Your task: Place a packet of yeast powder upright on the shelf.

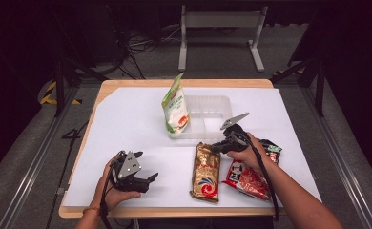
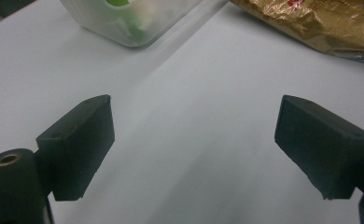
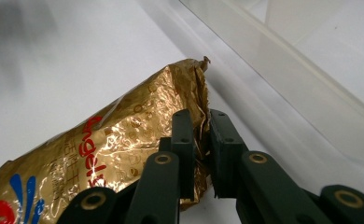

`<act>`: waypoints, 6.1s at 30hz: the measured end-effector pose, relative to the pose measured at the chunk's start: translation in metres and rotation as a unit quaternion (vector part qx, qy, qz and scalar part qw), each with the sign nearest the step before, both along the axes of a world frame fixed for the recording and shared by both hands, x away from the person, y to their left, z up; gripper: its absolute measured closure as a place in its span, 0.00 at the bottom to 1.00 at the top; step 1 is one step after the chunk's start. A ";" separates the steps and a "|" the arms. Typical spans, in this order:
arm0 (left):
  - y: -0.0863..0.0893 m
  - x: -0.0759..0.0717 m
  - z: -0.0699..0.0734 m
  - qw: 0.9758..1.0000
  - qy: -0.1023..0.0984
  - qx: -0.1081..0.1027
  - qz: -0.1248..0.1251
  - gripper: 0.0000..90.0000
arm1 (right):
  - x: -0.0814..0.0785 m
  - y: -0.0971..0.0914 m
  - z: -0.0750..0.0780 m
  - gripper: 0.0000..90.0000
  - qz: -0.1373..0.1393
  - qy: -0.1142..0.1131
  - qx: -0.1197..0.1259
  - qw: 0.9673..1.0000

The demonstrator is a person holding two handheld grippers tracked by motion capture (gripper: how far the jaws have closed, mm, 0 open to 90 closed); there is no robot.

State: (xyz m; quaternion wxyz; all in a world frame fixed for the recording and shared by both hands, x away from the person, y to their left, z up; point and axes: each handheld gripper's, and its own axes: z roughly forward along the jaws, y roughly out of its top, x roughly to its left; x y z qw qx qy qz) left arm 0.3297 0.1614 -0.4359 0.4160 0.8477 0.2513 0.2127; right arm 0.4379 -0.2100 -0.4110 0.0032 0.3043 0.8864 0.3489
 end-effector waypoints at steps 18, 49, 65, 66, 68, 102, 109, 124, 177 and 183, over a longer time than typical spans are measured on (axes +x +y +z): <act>0.002 0.000 0.003 1.000 0.000 -0.011 0.005 0.14 | -0.042 -0.026 0.072 0.96 0.003 -0.089 0.094 0.992; 0.012 -0.001 0.007 0.999 -0.007 -0.027 0.022 0.14 | -0.065 -0.036 0.135 0.98 -0.052 -0.209 0.162 0.963; 0.013 -0.001 0.006 0.999 -0.008 -0.029 0.021 0.13 | -0.044 -0.025 0.150 0.98 -0.093 -0.240 0.165 0.952; 0.012 -0.001 0.005 0.999 -0.008 -0.029 0.022 0.13 | -0.042 -0.023 0.151 0.98 -0.096 -0.237 0.166 0.953; 0.012 -0.001 0.006 0.999 -0.009 -0.030 0.021 0.13 | -0.037 -0.021 0.153 0.98 -0.103 -0.236 0.169 0.951; 0.014 -0.002 0.005 0.999 -0.016 -0.032 0.022 0.12 | 0.025 0.026 0.141 0.98 -0.199 -0.245 0.114 0.942; 0.013 -0.002 0.005 0.999 -0.017 -0.031 0.020 0.12 | 0.030 0.026 0.139 0.98 -0.229 -0.247 0.104 0.936; 0.011 -0.001 0.004 1.000 -0.012 -0.025 0.015 0.12 | 0.024 0.017 0.130 0.98 -0.258 -0.258 0.089 0.927; 0.008 0.001 0.002 1.000 -0.007 -0.020 0.011 0.12 | 0.016 0.039 0.092 0.91 -0.156 -0.224 0.085 0.958; 0.011 0.005 0.001 1.000 -0.004 -0.026 0.014 0.12 | 0.018 0.037 0.093 0.81 -0.136 -0.218 0.089 0.962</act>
